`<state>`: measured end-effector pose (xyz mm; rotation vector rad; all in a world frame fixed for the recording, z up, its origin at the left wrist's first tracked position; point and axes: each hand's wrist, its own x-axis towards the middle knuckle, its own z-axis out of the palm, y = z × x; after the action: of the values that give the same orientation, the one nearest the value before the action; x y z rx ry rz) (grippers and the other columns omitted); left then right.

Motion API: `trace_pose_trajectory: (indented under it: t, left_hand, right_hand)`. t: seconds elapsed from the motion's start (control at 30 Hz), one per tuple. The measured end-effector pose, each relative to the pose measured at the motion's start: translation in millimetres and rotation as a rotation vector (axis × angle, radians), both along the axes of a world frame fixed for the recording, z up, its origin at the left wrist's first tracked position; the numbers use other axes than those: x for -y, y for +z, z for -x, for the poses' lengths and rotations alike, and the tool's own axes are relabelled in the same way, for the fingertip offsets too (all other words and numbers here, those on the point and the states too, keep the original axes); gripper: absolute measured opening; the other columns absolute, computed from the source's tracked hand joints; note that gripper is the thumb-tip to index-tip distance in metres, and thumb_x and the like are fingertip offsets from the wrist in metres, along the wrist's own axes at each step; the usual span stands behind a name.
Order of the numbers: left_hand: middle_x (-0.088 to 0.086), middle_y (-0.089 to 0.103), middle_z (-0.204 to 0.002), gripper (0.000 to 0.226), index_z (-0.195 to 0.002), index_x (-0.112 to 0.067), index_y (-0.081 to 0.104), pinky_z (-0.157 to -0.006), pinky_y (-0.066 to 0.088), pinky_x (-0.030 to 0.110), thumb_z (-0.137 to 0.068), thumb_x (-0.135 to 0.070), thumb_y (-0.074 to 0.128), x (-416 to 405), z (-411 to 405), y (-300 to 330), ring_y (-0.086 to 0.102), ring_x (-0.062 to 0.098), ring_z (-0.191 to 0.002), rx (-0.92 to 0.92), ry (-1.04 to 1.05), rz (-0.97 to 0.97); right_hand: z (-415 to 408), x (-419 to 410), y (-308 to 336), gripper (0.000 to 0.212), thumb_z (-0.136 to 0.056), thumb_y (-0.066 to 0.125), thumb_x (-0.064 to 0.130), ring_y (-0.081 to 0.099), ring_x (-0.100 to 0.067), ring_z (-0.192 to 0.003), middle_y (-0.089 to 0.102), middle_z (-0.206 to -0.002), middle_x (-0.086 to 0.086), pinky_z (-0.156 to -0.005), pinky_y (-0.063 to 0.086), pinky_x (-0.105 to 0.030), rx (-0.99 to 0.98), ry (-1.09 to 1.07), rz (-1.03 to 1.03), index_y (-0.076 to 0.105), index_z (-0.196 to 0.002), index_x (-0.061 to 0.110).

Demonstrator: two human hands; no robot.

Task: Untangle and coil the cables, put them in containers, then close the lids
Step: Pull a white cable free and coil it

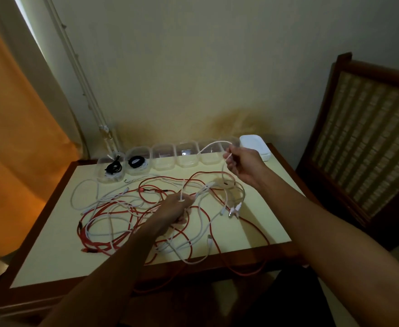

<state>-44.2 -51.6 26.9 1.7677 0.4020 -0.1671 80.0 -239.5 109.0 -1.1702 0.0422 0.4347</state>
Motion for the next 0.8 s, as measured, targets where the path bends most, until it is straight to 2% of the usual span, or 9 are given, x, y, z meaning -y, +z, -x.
trace_pose_trajectory:
  t: [0.07,0.13,0.23,0.3,0.37,0.47,0.67,0.73,0.8]
  left_hand:
    - [0.003,0.062,-0.086,0.025,-0.112,-0.018,0.066,-0.052,0.046,0.022,-0.095,-0.036,0.059,15.6,-3.8,8.1,0.053,0.012,-0.065,0.092,-0.030,0.032]
    - [-0.006,0.052,-0.064,0.024,-0.115,-0.022,0.066,-0.052,0.046,0.023,-0.095,-0.035,0.060,30.2,-9.8,17.2,0.045,0.007,-0.054,0.179,-0.031,0.082]
    - [-0.006,0.036,-0.050,0.030,-0.122,-0.028,0.064,-0.052,0.044,0.025,-0.095,-0.038,0.061,45.0,-21.1,23.6,0.032,0.008,-0.045,0.252,-0.068,0.148]
    - [-0.011,0.042,-0.050,0.031,-0.122,-0.027,0.065,-0.052,0.044,0.027,-0.095,-0.041,0.058,50.3,-26.6,26.7,0.034,0.009,-0.048,0.263,-0.026,0.155]
    - [-0.014,0.054,-0.058,0.029,-0.119,-0.022,0.067,-0.051,0.044,0.027,-0.097,-0.038,0.056,50.9,-29.5,29.8,0.038,0.008,-0.050,0.275,0.070,0.135]
    - [-0.002,0.066,-0.088,0.023,-0.114,-0.021,0.068,-0.052,0.047,0.028,-0.095,-0.032,0.062,43.5,-29.9,31.2,0.051,0.002,-0.051,0.345,0.152,0.000]
    - [-0.005,0.070,-0.104,0.023,-0.109,-0.014,0.073,-0.051,0.047,0.026,-0.094,-0.029,0.064,33.6,-29.9,35.2,0.061,0.000,-0.066,0.371,-0.011,-0.087]
    - [-0.009,0.069,-0.094,0.021,-0.104,-0.010,0.073,-0.050,0.045,0.024,-0.096,-0.024,0.060,32.7,-29.1,35.3,0.058,-0.004,-0.059,0.378,0.013,-0.061]
    - [-0.012,0.060,-0.072,0.021,-0.104,-0.007,0.072,-0.049,0.041,0.023,-0.098,-0.019,0.056,28.5,-28.8,37.5,0.049,-0.001,-0.047,0.366,0.107,0.043]
  right_hand:
    - [-0.1,-2.5,9.6,0.025,-0.103,0.046,0.010,0.051,-0.005,-0.046,0.057,-0.068,-0.006,-0.043,0.042,-0.015,-0.083,-0.010,-0.221,0.057,-0.082,0.002]
    - [3.2,-4.5,16.6,0.029,-0.104,0.044,0.010,0.052,-0.005,-0.044,0.054,-0.069,-0.006,-0.042,0.043,-0.014,-0.130,-0.001,-0.360,0.056,-0.079,0.002]
    - [11.9,-7.7,22.3,0.029,-0.104,0.044,0.009,0.054,-0.006,-0.043,0.052,-0.069,-0.005,-0.041,0.044,-0.014,-0.159,0.034,-0.458,0.055,-0.079,0.000]
    - [17.6,-10.2,22.4,0.025,-0.103,0.044,0.008,0.055,-0.006,-0.044,0.055,-0.068,-0.006,-0.043,0.046,-0.014,-0.171,0.066,-0.480,0.056,-0.083,0.000]
    - [21.9,-11.4,20.1,0.022,-0.103,0.044,0.009,0.056,-0.006,-0.047,0.058,-0.071,-0.006,-0.045,0.047,-0.014,-0.170,0.109,-0.479,0.057,-0.086,0.001]
    - [23.7,-12.5,13.5,0.023,-0.104,0.045,0.012,0.059,-0.007,-0.052,0.062,-0.074,-0.007,-0.050,0.050,-0.014,-0.134,0.160,-0.438,0.059,-0.089,0.001]
    - [21.9,-21.6,13.2,0.024,-0.104,0.044,0.010,0.065,-0.012,-0.058,0.069,-0.078,-0.013,-0.056,0.055,-0.018,-0.083,0.170,-0.393,0.061,-0.092,-0.001]
    - [18.0,-21.3,10.8,0.025,-0.104,0.045,0.014,0.067,-0.015,-0.061,0.071,-0.081,-0.015,-0.057,0.056,-0.021,-0.056,0.174,-0.371,0.062,-0.094,-0.002]
    - [14.1,-16.3,3.7,0.026,-0.102,0.052,0.025,0.065,-0.014,-0.063,0.072,-0.092,-0.012,-0.054,0.052,-0.023,0.064,0.194,-0.166,0.064,-0.099,0.002]
